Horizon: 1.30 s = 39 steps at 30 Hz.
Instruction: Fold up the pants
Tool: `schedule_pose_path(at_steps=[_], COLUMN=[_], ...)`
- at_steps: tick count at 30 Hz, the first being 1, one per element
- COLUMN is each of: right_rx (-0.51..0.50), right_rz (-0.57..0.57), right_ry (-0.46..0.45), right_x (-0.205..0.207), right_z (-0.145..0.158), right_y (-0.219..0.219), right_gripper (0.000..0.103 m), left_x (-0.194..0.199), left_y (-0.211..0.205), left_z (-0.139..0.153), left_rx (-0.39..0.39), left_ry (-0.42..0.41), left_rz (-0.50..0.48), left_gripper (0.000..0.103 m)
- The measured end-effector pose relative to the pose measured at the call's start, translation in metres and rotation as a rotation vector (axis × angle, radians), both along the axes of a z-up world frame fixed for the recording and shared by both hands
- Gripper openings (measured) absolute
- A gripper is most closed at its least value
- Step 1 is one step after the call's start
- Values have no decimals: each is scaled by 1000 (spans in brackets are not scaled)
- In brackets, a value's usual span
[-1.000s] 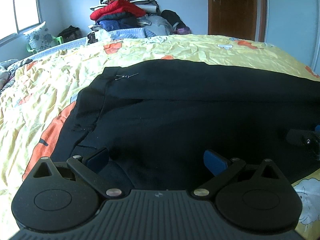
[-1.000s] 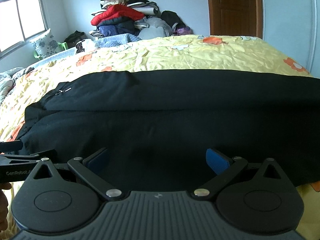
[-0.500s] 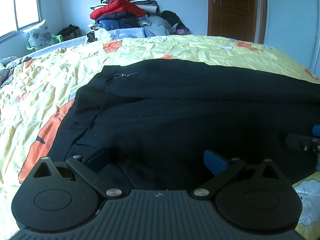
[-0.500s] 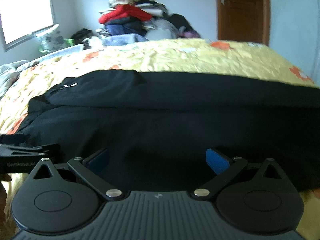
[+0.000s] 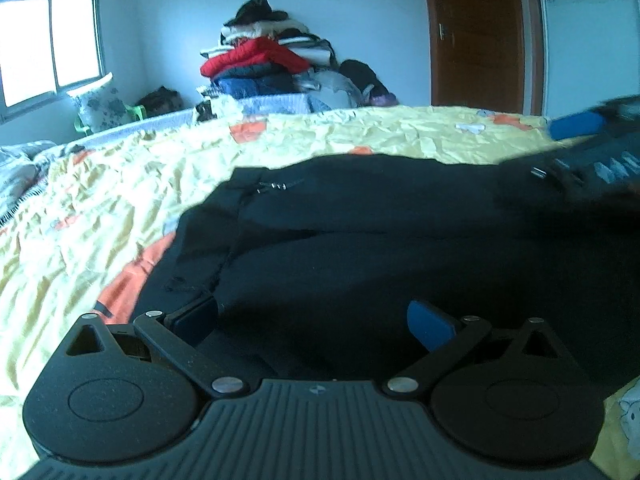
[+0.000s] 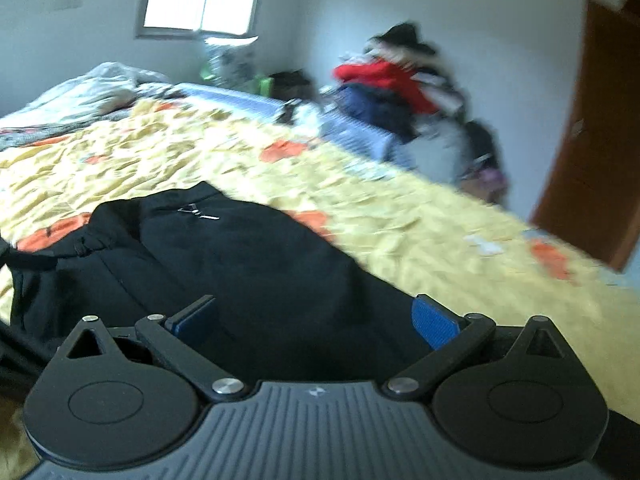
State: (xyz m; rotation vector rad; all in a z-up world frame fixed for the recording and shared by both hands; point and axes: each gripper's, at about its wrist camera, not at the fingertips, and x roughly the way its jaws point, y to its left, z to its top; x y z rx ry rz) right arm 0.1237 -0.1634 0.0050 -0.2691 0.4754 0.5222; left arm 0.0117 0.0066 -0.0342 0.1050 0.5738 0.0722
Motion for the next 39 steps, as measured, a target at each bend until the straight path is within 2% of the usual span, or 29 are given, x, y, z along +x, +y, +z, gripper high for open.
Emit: schedule_pose_path(at_steps=[3,8,11,15,17,18,19,20,22,27,31,33,34,36,39], right_rx=[37,81,110,106,68,44,23,25,16,-56,-150,-195,-211,-230,-242], right_rz=[44,49,72,132,170,189,218,239,260,286,327,365,380,408,441], right_ry=[123,239,308,363,369,353,335,330,314,166,1,-70,-99,-140,-151], right_x=[46,113,147,177,185,186,185,184,179,139,86,54,39,13,-10], right_z=[-4,-17,-25,-34,-39,-39,-38,-36,-33,-28,-15,-12,-11,-13,-17], right_y=[2,4,5,14,23,26,29,30,30,33,40,43,43,43,45], right_gripper=[103,103,93,92,90,82,53,36,18,12,12,12,8,6,6], left_x=[2,5,7,8,7,6,6,5,5,7,12,17,21,31,58], left_y=[-2,-2,3,9,9,9,9,9,10,13,26,36,44,62,85], left_z=[-3,-8,-9,-9,-9,-9,-9,-8,-8,-7,5,16,24,33,37], left_rx=[10,16,-22,-66,-67,-66,-67,-69,-74,-90,-162,-235,-290,-425,-610], left_ry=[24,46,55,65,65,65,65,65,66,65,73,68,58,40,94], left_rz=[-6,-6,-5,-1,-1,-2,-2,-2,-1,-3,-2,2,9,36,79], left_gripper=[103,103,103,103,103,103,103,103,103,103,102,102,102,103,102])
